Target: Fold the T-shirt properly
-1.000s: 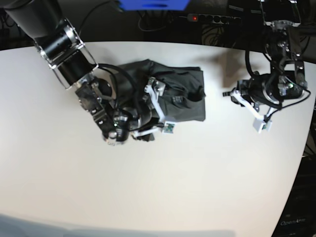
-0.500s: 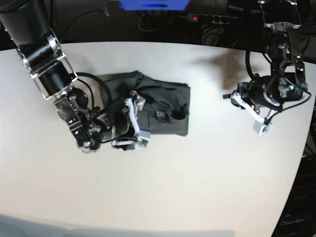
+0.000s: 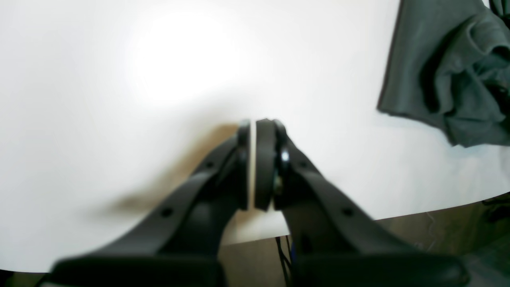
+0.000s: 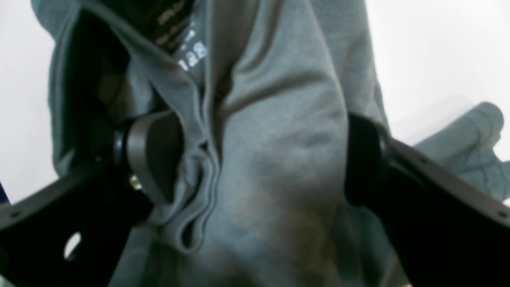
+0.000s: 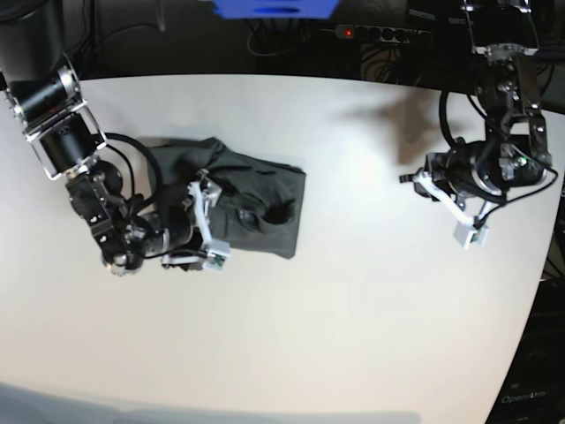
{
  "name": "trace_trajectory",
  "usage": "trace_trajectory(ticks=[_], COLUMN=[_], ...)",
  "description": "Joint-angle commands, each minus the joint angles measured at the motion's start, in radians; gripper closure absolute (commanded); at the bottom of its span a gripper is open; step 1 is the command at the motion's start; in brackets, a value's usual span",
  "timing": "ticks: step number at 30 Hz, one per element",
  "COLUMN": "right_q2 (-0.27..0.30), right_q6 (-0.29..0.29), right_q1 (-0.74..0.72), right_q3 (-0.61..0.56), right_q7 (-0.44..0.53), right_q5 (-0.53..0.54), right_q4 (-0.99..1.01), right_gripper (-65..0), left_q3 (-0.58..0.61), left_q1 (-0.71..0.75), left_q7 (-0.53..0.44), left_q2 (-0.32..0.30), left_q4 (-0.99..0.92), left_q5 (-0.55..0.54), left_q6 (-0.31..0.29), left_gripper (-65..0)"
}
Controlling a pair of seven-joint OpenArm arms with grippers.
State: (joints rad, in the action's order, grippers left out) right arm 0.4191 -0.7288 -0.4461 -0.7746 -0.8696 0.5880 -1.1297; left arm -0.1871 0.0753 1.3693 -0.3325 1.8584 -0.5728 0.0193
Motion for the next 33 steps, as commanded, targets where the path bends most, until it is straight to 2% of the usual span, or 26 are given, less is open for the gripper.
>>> trace_trajectory(ticks=[1, 5, 10, 11, 14, 20, 27, 30, 33], right_q2=[0.037, 0.059, 0.057, 0.057, 0.059, 0.076, 0.106, 0.099, 0.065], right_q6=[0.031, 0.031, 0.031, 0.031, 0.031, 0.031, 0.031, 0.031, 0.031], right_q1=[0.008, 0.01, 0.008, 0.007, 0.013, 0.011, -0.03, -0.058, -0.075], right_q3=[-0.006, -0.007, -0.009, -0.01, -0.01, -0.009, -0.01, -0.006, -0.006], right_q7=[-0.135, -0.133, -0.135, -0.135, -0.142, -0.148, -0.274, -0.353, -0.409], right_q5=[-0.11, -0.11, -0.11, -0.11, -0.11, -0.11, -0.112, -0.112, -0.112], right_q4=[0.026, 0.021, 0.018, 0.012, -0.059, -0.166, -0.272, -0.332, -0.349], right_gripper=[-54.0, -54.0, -54.4, -55.6, -64.7, -65.0, -65.0, -65.0, -65.0], left_q3=[-0.004, -0.002, -0.002, -0.002, -0.002, -0.002, -0.002, -0.002, 0.022], left_q1=[-0.019, -0.032, -0.032, -0.032, -0.032, -0.032, -0.033, -0.047, -0.053], left_q7=[-0.011, -0.006, -0.011, -0.011, -0.014, -0.014, -0.015, -0.015, -0.015], left_q2=[-0.01, -0.01, -0.009, -0.009, -0.009, -0.012, -0.01, -0.009, -0.009], left_q4=[0.013, 0.013, 0.008, -0.001, -0.029, -0.042, -0.042, -0.042, -0.044], left_q5=[-0.01, -0.01, -0.01, -0.01, -0.011, -0.011, -0.01, -0.011, -0.01], left_q6=[-0.002, -0.002, -0.002, -0.002, -0.002, -0.002, -0.002, -0.002, -0.002], left_gripper=[-2.4, -2.4, -2.4, -2.4, -2.4, -2.4, -2.4, -2.4, -2.4])
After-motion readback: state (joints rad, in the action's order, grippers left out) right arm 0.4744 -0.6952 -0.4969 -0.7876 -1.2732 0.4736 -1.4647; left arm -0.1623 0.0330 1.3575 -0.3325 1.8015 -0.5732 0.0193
